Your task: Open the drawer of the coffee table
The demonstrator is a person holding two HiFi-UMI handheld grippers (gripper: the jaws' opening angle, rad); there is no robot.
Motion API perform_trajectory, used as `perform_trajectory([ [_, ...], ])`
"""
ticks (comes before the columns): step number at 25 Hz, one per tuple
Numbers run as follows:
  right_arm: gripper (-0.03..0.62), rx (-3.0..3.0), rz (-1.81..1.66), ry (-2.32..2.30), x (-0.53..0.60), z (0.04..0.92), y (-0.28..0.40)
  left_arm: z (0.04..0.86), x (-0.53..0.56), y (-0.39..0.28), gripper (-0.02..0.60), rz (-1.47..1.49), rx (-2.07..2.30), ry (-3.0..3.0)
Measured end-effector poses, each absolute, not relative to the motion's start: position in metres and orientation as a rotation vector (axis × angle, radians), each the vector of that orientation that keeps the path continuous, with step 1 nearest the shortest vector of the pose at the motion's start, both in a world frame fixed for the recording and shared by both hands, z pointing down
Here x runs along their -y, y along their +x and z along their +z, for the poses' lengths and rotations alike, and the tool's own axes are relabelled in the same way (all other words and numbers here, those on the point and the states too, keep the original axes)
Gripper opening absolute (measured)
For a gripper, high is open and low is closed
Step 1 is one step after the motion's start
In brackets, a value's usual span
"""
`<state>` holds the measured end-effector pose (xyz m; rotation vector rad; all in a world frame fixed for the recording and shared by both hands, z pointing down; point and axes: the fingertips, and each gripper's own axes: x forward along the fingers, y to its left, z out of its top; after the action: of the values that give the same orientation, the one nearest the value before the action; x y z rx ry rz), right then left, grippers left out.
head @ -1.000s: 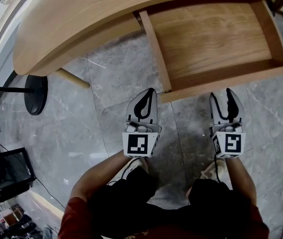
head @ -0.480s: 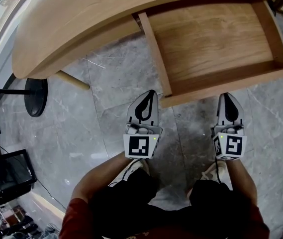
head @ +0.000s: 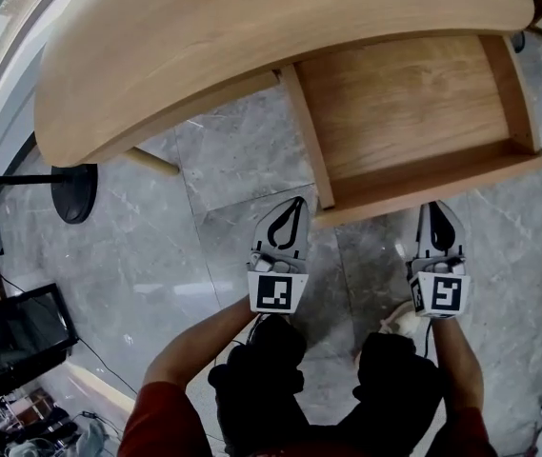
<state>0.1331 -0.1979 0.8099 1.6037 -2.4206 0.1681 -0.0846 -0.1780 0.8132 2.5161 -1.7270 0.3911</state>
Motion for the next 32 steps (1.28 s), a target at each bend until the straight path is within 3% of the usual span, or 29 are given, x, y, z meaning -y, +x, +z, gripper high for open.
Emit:
perform_trajectory([
  [7, -0.003, 2.286, 0.288, 1.569, 0.166, 0.72, 0.147, 0.712, 0.151, -0.106, 0.008, 0.526, 1.758, 2.447],
  [13, -0.003, 2.295, 0.275, 1.55, 0.161, 0.569, 0.13, 0.562, 0.14, -0.108, 0.008, 0.612, 1.8, 2.462],
  [17, -0.003, 2.355, 0.234, 1.535, 0.172, 0.45, 0.102, 0.439, 0.147, -0.121, 0.008, 0.42, 1.911, 2.402],
  [24, -0.003, 2.456, 0.123, 1.49, 0.192, 0.257, 0.064, 0.259, 0.137, -0.147, 0.008, 0.378, 1.956, 2.357],
  [32, -0.003, 2.552, 0.03, 1.488, 0.192, 0.107, 0.025, 0.111, 0.126, -0.197, 0.008, 0.289, 2.054, 2.27],
])
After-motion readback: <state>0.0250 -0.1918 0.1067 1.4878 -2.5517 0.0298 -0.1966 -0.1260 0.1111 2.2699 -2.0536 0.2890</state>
